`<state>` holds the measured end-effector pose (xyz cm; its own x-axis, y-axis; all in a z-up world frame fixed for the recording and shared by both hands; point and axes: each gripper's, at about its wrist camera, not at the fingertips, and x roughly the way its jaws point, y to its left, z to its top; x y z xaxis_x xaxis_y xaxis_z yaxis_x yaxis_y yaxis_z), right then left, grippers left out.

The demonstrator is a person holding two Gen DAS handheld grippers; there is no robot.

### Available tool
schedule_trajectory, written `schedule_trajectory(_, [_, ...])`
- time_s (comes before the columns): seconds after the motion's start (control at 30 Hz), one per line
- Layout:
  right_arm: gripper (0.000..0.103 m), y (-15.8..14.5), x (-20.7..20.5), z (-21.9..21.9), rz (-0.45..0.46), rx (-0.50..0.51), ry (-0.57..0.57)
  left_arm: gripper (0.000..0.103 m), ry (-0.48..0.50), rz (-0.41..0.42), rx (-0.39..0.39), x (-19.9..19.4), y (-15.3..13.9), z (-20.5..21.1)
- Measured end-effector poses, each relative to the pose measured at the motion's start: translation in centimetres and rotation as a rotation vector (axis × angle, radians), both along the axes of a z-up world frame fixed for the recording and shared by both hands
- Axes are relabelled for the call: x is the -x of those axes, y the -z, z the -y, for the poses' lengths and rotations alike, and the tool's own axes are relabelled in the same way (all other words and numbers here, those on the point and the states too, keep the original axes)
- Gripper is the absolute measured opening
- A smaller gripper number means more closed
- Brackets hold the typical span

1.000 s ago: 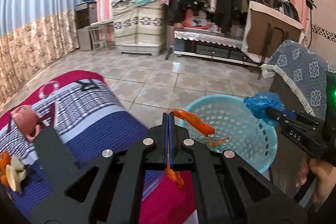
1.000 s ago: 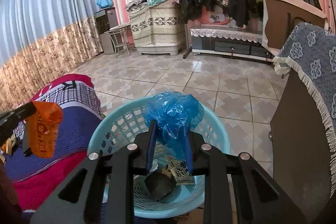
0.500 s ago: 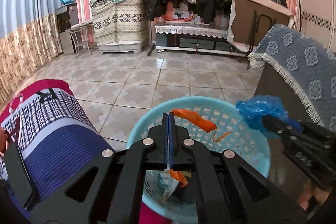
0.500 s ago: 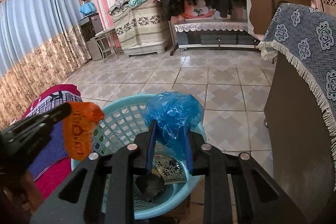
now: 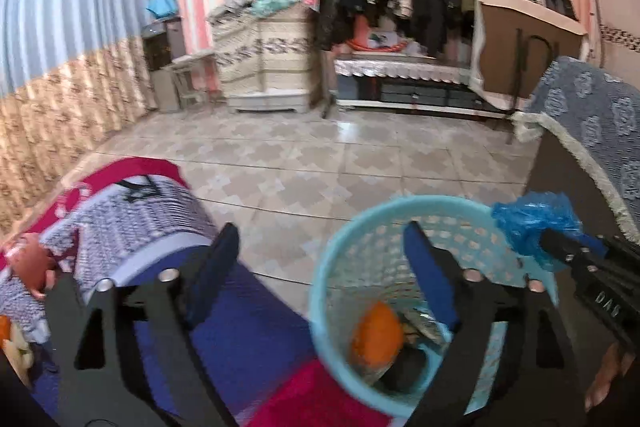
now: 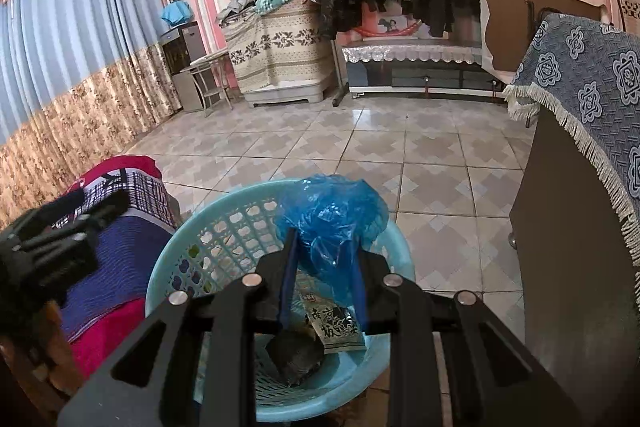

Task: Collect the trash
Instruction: 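Open the left gripper over the wastebasket while the right opens to drop the blue bag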

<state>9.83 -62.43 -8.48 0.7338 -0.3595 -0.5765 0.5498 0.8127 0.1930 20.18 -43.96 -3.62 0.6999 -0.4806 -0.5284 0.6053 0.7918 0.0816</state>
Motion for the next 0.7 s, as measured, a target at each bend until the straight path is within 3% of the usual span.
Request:
schedule_trajectory(0.07, [0.024,0.1,-0.2,-0.3,0.004,-0.002,-0.001,0.093,-0.052,0.03,-0.001,-0.4,-0.5,-1.7])
schedule_trajectory(0.23, [0.024,0.0,-1.2,-1.4,0.012,0.011,-0.017,0.097,-0.158,0.044,0.013,-1.4,-1.3,-6.3])
schedule_trajectory(0.5, [0.027,0.1,-3.2,-3.7,0.018,0.04,-0.046,0.097,-0.269,0.021,0.05,-2.1,-1.8,-12.5])
schedule_trajectory(0.67, [0.068,-0.2,-3.5,-4.4,0.048,0.055,-0.035,0.097,-0.312,0.006,0.067,-1.8,-1.6,-15.7])
schedule_trajectory(0.7, [0.072,-0.4,-3.6,-4.6,0.055,0.063,-0.031,0.097,-0.323,0.007,0.07,-1.7,-1.5,-16.4])
